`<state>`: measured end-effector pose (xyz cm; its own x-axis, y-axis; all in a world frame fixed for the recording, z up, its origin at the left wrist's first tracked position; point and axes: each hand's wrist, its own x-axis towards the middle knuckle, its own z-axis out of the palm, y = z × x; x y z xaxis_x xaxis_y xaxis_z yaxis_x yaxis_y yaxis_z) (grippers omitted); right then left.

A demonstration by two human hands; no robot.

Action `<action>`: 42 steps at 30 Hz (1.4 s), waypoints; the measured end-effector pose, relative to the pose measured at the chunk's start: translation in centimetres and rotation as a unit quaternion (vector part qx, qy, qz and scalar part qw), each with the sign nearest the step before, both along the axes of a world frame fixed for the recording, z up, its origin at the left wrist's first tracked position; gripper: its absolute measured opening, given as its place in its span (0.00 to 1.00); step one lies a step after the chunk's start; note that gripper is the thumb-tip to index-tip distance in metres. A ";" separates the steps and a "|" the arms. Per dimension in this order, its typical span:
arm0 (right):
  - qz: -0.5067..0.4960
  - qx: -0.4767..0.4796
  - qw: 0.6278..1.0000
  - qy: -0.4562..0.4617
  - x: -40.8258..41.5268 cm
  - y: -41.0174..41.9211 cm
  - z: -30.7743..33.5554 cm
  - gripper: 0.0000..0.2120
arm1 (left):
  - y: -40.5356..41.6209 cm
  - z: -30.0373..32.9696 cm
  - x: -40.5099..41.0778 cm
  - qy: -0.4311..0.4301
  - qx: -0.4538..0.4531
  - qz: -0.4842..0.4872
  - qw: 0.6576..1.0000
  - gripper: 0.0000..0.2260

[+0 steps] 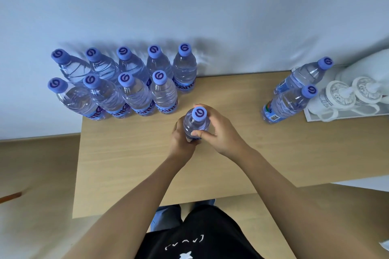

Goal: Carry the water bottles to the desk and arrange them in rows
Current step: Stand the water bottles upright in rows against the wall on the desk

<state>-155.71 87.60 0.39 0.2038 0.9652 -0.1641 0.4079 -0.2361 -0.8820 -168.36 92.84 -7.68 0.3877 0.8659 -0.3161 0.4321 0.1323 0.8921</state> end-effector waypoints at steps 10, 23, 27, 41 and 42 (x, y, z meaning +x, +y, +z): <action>0.011 0.037 0.999 -0.028 2.0 4.5 -1.0 0.27 | 1.9 -0.1 3.0 0.006 -0.006 0.164 0.986 0.26; 0.006 0.075 0.997 -0.023 2.9 7.2 -1.9 0.27 | 3.3 -0.3 5.7 -0.006 -0.112 0.365 0.924 0.18; 0.004 0.074 0.997 -0.028 3.0 8.0 -2.0 0.28 | 3.9 -0.1 6.0 0.004 -0.112 0.372 0.922 0.16; 0.002 0.090 0.994 -0.068 3.4 8.6 -1.9 0.29 | 4.2 0.2 6.8 0.026 -0.123 0.372 0.920 0.17; 0.001 0.089 0.994 -0.067 3.3 8.7 -1.8 0.30 | 4.2 0.3 6.8 0.026 -0.124 0.367 0.922 0.17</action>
<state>-152.38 96.30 -1.41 0.2094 0.9771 0.0385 0.5250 -0.0791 -0.8474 -161.60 96.99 -7.39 -0.2957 0.7876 -0.5406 0.1868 0.6026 0.7758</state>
